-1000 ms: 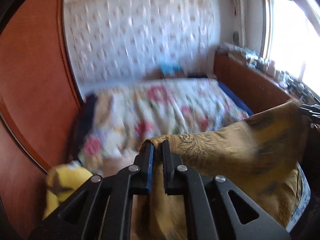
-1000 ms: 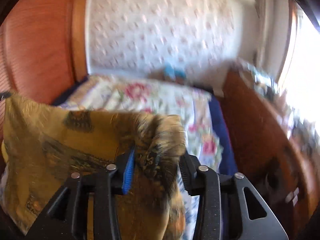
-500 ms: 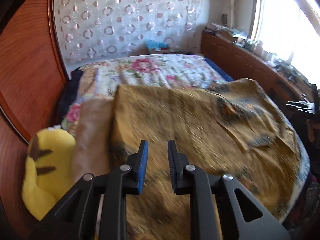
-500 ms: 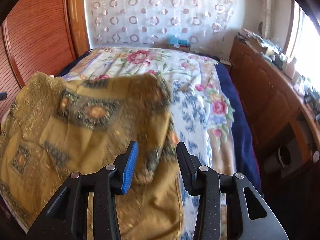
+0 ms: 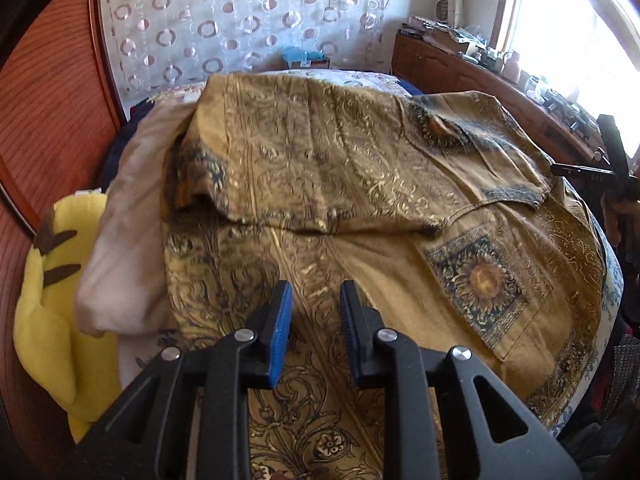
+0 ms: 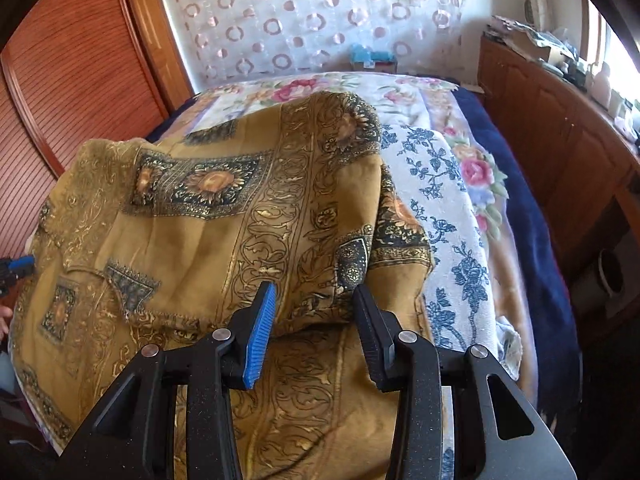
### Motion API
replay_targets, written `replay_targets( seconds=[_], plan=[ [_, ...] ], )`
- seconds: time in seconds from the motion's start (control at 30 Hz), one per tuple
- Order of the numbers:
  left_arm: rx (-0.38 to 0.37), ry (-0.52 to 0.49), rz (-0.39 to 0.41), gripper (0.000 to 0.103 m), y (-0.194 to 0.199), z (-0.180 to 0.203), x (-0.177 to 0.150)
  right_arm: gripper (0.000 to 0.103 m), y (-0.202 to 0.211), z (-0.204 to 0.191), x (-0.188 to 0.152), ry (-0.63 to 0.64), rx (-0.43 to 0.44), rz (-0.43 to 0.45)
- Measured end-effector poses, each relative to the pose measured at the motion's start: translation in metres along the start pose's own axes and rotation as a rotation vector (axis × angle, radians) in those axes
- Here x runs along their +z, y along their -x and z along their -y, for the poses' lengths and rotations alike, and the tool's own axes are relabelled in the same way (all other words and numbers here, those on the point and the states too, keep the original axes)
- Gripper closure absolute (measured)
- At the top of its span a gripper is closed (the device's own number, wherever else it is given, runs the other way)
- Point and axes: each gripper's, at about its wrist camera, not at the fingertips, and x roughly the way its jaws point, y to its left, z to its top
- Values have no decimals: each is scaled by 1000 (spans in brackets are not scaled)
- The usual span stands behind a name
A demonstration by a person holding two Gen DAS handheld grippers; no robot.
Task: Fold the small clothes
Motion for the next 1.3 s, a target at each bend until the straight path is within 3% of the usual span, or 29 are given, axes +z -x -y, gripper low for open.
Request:
replay_targets(
  seconds=[0.13,0.33,0.53,0.7,0.83,1.13,1.3],
  plan=[
    [-3,0,-26,80,-13,1,-8,63,-7,-5,1,-4,-12,-3],
    [16,-15,5,78,-14,8,-11,62,-17,-5,-2,-3,-88,-6],
    [27,-17,13,78,-14,8,-11,62,-17,-5,-7,8,-108,17],
    [-8,43,-8,78,-10,0,-7,62,-18,-8,-11,22,-131,30],
    [23,82,41,78,6,-8,-3,62,-18,-9,-11,23,-133,30],
    [71,153,110,78,26,-35,28,62,-18,-10,-11,26,-139,31],
    [116,133,78,78,8,-39,46,62,-17,-10,-12,28,-142,31]
  ],
)
